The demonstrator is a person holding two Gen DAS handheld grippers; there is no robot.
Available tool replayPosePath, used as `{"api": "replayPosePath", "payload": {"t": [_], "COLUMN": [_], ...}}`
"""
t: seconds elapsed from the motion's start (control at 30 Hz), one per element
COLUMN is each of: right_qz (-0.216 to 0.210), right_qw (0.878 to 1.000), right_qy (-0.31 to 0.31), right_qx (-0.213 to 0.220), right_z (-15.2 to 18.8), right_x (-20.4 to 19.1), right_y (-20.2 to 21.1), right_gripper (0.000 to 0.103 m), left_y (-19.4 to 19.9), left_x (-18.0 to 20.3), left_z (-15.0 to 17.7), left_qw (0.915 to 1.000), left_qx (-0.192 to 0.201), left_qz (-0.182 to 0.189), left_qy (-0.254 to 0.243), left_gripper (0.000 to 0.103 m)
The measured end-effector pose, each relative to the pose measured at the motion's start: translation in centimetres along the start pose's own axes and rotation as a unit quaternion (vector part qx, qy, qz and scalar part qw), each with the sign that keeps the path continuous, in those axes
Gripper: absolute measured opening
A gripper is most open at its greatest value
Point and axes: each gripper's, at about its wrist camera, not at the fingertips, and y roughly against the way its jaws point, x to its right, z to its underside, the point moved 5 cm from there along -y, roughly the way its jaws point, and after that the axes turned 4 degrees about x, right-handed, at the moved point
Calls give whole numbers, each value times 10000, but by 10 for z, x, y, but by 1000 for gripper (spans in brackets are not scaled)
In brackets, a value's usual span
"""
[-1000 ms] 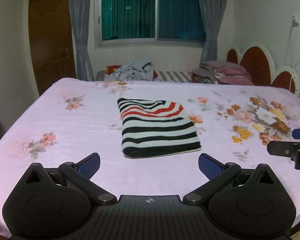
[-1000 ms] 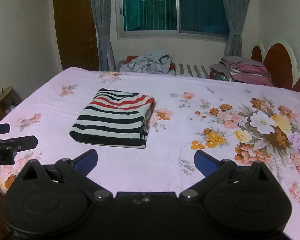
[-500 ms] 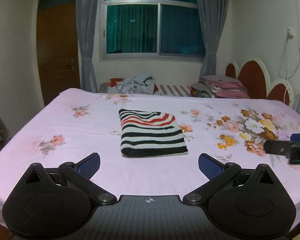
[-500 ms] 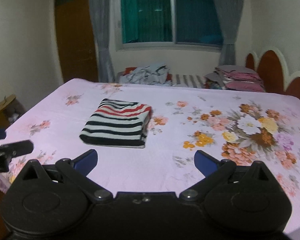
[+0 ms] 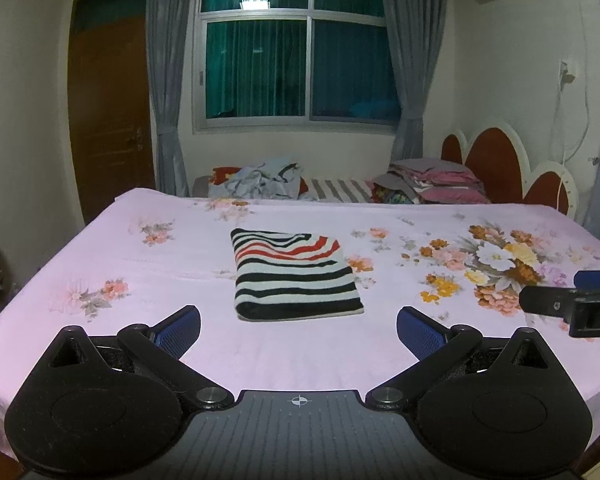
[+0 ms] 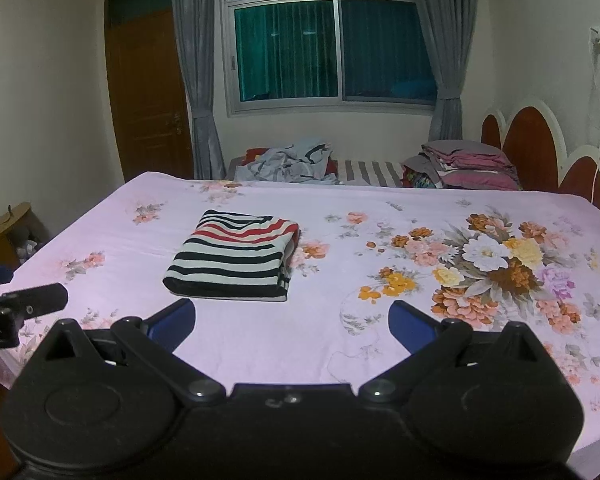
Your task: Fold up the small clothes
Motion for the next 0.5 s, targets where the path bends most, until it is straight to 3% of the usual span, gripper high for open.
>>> {"api": "replayPosePath", "payload": {"t": [0.5], "right_qz": [36], "right_qw": [10000], "right_qy": [57], "right_qx": [23], "right_z": [-1], "right_x": [3], "right_y": [5], "right_gripper": [103], "left_y": [-1], "left_x": [6], "left_z": [0], "left_qw": [10000], "left_qx": [33], "left_qz": [35], "left_qy": [43], "left_gripper": [103]}}
